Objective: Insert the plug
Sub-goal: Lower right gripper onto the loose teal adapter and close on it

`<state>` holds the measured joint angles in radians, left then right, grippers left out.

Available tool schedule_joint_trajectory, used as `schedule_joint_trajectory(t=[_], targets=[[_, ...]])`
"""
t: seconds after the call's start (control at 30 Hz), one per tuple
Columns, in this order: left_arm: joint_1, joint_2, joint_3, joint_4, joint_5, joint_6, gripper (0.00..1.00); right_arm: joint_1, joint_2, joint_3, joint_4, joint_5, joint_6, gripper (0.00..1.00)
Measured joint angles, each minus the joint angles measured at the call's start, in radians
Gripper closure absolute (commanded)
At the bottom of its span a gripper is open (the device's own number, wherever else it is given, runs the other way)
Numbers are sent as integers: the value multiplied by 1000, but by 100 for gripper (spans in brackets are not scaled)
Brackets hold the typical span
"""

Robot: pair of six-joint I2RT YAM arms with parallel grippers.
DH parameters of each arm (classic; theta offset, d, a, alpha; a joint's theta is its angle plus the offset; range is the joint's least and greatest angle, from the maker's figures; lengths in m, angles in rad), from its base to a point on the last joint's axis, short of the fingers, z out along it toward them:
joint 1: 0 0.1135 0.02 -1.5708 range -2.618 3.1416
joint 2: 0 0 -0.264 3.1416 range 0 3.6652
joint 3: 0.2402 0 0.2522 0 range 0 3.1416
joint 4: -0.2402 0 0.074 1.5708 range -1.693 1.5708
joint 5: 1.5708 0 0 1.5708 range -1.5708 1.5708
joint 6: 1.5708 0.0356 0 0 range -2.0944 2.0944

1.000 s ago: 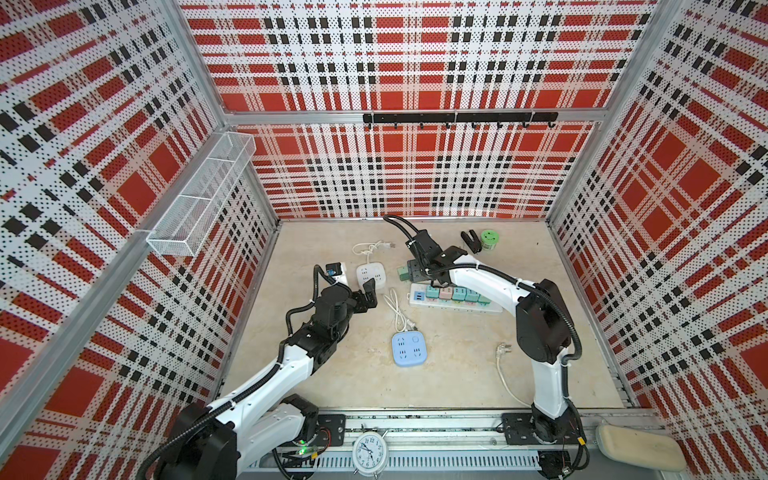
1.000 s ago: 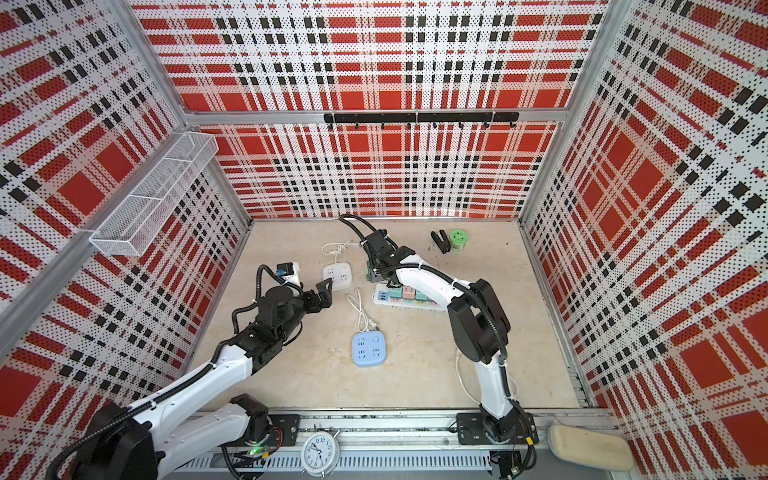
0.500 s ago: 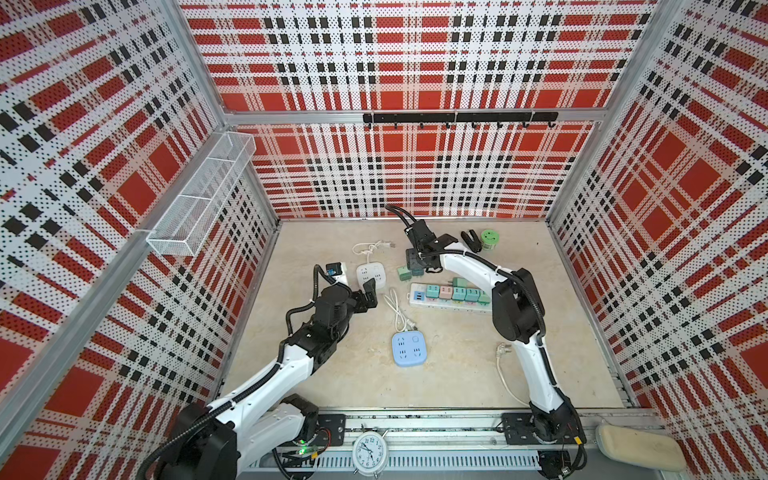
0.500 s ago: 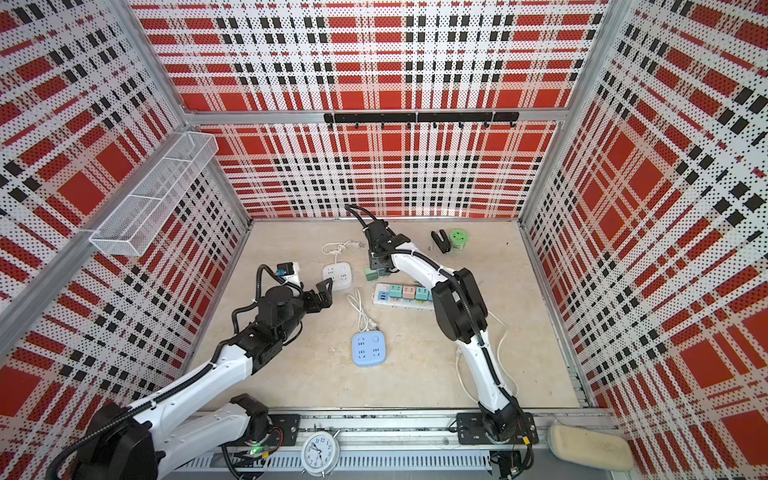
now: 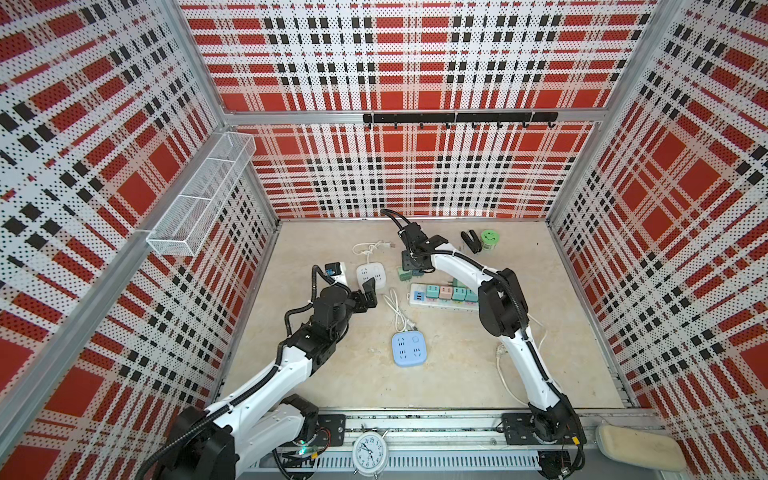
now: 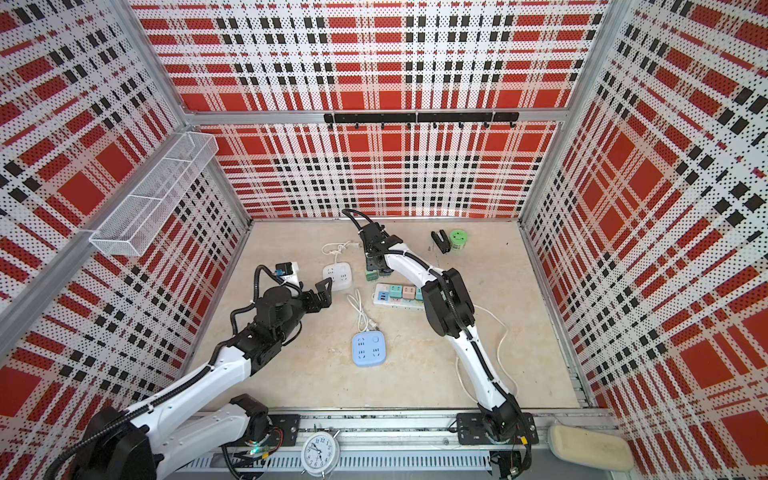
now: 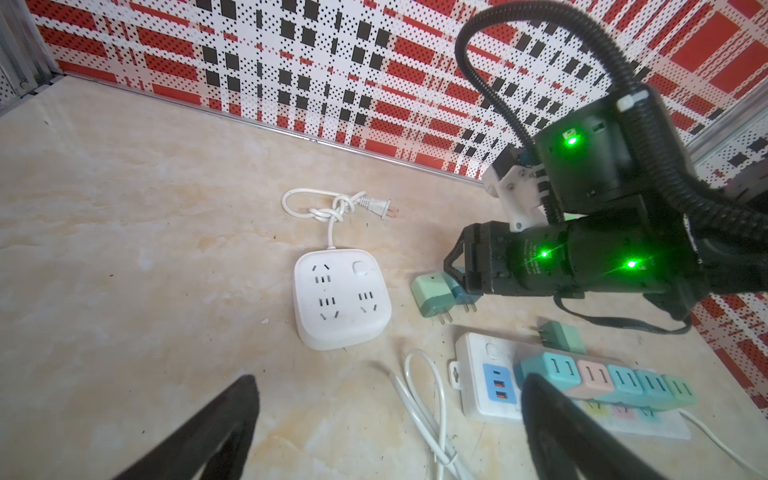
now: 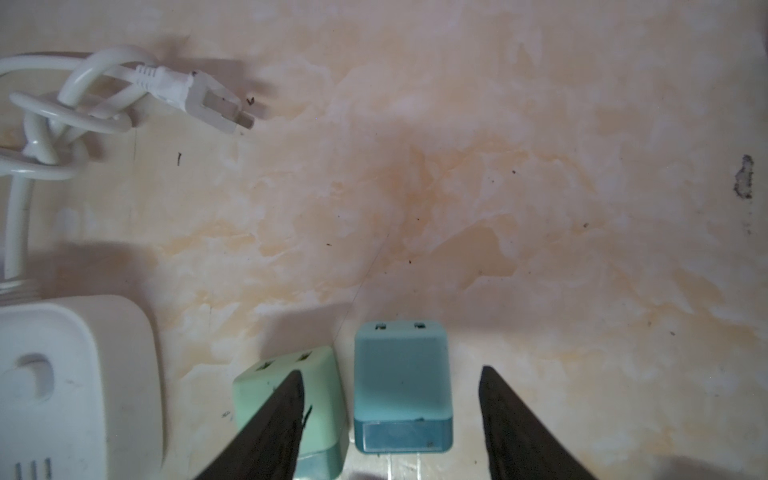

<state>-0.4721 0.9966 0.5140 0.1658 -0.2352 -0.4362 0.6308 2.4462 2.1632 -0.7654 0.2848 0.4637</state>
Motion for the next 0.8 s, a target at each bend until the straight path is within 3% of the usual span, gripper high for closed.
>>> schedule_joint_trajectory(t=[0.53, 0.7, 0.8], targets=[[0, -26, 0, 1, 1, 0, 1, -11, 61, -3, 10, -27, 39, 47], [0, -30, 0, 1, 5, -1, 1, -12, 63, -4, 45, -59, 92, 62], [0, -39, 0, 0, 7, -2, 1, -9, 63, -16, 82, -67, 133, 66]])
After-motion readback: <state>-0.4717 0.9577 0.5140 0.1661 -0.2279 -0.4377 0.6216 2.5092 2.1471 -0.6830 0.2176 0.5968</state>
